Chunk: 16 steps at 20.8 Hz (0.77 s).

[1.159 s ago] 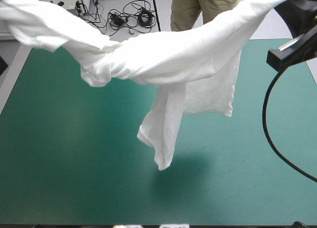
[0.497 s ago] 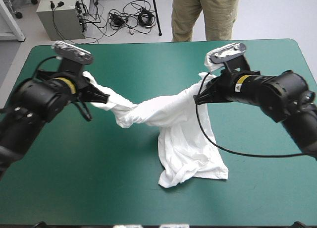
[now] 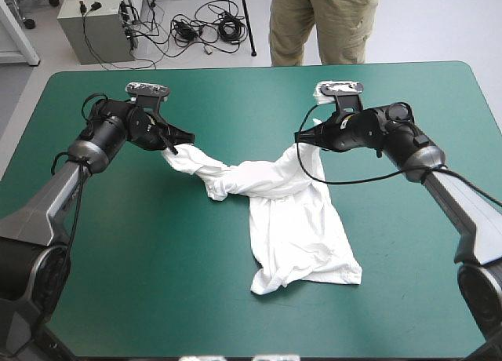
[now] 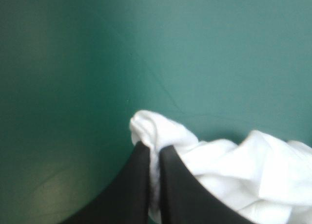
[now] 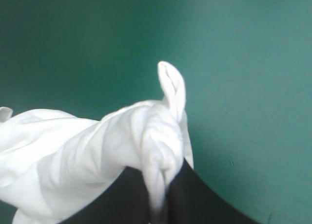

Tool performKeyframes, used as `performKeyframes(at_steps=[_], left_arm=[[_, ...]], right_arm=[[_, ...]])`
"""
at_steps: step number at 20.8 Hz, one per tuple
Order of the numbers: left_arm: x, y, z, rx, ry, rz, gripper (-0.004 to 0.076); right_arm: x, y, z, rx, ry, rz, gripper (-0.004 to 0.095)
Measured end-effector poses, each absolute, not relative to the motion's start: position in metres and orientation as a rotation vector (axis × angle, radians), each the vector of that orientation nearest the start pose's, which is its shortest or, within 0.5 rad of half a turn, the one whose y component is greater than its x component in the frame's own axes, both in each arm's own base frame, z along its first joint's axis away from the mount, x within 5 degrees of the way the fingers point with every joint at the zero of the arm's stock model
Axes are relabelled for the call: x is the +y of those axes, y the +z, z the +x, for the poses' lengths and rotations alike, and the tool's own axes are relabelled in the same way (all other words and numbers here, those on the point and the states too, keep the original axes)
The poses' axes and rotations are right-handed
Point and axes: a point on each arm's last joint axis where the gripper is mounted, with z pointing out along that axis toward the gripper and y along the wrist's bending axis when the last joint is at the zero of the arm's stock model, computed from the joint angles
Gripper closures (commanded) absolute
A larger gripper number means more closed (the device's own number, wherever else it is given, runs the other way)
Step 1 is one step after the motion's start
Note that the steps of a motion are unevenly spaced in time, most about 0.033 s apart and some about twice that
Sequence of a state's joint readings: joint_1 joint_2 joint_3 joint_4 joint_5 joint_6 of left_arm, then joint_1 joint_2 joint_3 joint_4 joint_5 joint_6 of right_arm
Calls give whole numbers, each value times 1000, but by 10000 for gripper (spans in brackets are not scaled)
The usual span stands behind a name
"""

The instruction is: Fold the cloth

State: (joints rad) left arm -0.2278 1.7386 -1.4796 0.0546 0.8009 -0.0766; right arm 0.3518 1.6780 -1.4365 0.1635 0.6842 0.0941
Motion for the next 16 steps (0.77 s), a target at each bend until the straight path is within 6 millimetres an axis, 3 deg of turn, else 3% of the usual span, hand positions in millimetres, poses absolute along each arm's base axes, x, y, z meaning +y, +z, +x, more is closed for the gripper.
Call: performKeyframes(at_steps=[4,6,8,9,10,11,12,14,16], left_arm=[[-75,274,397,2557,-64,159,733],[-73,259,405,2574,-64,139,732],[-72,249,411,2576,-61,126,679],[-72,247,412,2578,-59,125,547],[-72,243,414,2579,-57,134,479],[-72,242,414,2580,-58,136,307],[-72,243,413,2591,-62,135,186],[-70,255,410,2607,-41,149,163],[-67,284,402,2578,1,175,185]], right_arm=[[123,279,379,2519,425,-109,918],[118,265,386,2551,419,-86,841],[118,263,388,2544,410,-113,595],[118,263,388,2541,409,-127,420],[119,267,390,2525,410,-152,347],[119,269,390,2521,413,-158,290],[120,278,391,2520,418,-184,311],[122,294,389,2565,417,-256,360],[120,315,383,2588,388,-324,387]])
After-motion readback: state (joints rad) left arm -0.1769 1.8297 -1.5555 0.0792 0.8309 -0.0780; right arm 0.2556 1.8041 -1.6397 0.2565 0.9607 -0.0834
